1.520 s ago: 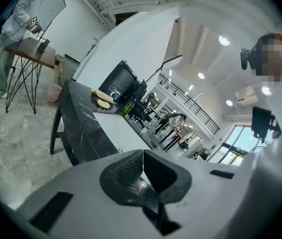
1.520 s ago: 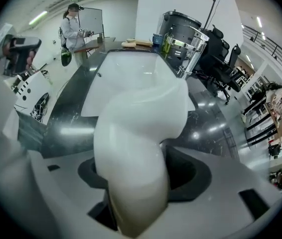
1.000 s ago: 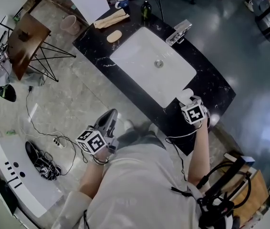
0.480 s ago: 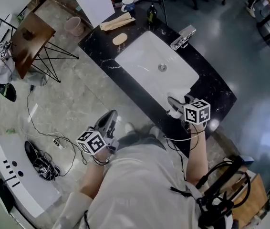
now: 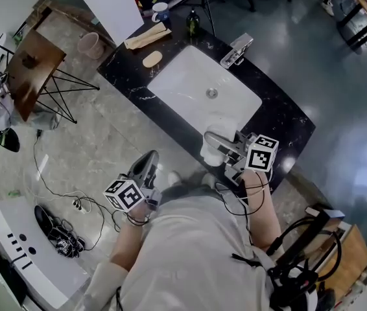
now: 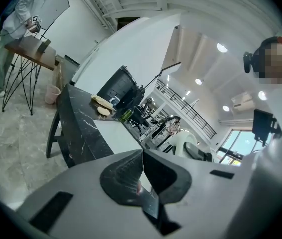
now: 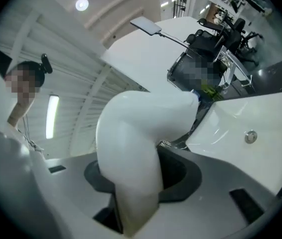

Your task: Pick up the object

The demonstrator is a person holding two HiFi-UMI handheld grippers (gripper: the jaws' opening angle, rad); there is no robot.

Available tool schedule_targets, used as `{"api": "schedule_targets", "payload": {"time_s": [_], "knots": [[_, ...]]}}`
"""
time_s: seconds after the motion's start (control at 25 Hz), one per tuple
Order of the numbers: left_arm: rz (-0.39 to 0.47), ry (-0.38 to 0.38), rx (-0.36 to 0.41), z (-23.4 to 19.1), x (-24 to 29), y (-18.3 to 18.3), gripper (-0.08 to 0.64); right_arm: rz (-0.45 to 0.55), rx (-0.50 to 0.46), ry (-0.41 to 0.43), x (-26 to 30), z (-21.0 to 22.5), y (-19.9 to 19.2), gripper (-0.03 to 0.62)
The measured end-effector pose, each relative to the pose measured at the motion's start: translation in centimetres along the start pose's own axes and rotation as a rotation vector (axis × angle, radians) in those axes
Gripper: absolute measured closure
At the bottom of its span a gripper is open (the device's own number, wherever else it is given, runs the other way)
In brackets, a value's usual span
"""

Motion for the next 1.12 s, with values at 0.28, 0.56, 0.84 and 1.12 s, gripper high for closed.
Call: {"api": "schedule_targets", "payload": {"time_s": [0.28, 0.56, 0.84, 1.12], "knots": [[-0.018, -0.069, 0.004, 0.9, 1.6, 0.5, 0.552, 0.131, 0.06, 0.135, 0.1, -3.8, 1.2, 0.402], [-0.04, -0.138, 0.009, 2.1, 3.1, 0.9, 0.552, 0.231, 0.097, 0.204, -0.9, -5.6, 1.5, 0.402], [-0.06, -0.203, 0.0, 3.3, 4.6, 1.3, 0.552, 0.302, 0.145, 0.25, -2.0, -6.1, 1.2, 0.402], [-0.081, -0.232, 0.009, 4.3, 5.4, 1.7, 0.552, 0.339, 0.175, 0.249, -2.5, -5.9, 1.2, 0.402]]}}
Point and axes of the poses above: the fingertips, and each gripper's own axes: x forward along the fingers, z to its right, y out of its top, the point moved 2 cm from there along -x, backward along the fingers, and after that the axes turned 7 degrees about -z, right-handed, at the moved point
